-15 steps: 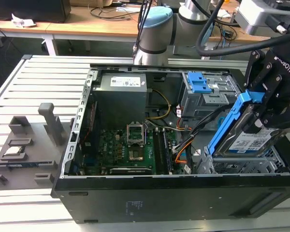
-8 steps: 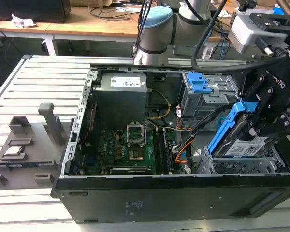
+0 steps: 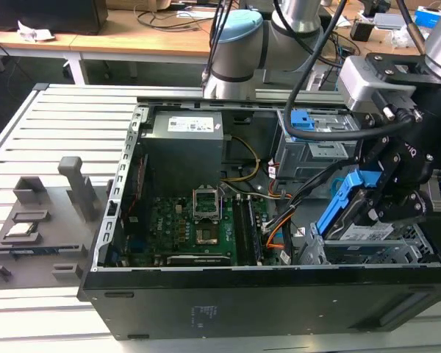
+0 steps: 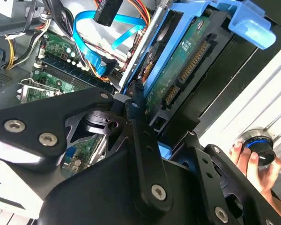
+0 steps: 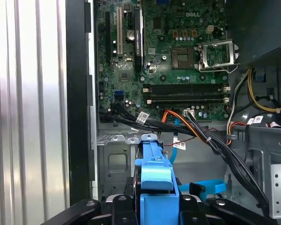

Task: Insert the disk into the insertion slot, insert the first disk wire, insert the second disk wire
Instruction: 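Insert the disk into the insertion slot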

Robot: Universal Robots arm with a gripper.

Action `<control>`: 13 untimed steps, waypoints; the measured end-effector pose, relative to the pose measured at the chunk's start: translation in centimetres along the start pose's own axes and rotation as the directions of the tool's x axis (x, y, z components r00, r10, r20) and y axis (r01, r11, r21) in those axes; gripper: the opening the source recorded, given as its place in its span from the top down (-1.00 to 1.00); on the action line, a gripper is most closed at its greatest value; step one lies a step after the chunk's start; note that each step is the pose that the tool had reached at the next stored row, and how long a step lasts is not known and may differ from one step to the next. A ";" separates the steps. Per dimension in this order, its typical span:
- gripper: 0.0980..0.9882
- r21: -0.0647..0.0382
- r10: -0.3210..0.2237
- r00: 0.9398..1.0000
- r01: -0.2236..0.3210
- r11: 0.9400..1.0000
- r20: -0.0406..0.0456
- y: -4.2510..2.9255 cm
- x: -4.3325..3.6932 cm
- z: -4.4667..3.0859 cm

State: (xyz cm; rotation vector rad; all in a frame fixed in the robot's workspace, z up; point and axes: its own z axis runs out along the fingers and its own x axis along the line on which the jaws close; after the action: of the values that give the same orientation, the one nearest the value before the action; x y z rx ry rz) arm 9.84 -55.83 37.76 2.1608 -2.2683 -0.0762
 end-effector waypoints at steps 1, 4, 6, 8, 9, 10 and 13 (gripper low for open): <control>0.41 0.000 0.000 1.000 0.000 1.000 0.000 -0.01 0.01 0.23; 0.41 0.000 0.000 1.000 0.000 1.000 0.000 -0.02 0.02 0.60; 0.41 0.000 0.000 1.000 0.000 1.000 0.000 -0.02 0.02 0.64; 0.39 0.000 0.000 1.000 0.000 1.000 0.000 -0.03 0.02 0.66; 0.24 0.000 0.000 1.000 0.000 1.000 0.000 -0.02 0.02 0.66; 0.24 0.000 0.000 1.000 0.000 1.000 0.000 -0.03 0.02 0.67; 0.24 0.000 0.000 1.000 0.000 1.000 0.000 -0.03 0.02 0.70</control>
State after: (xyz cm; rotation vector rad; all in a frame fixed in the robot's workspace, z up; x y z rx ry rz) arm 9.83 -55.83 37.05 2.1607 -2.2683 -0.0761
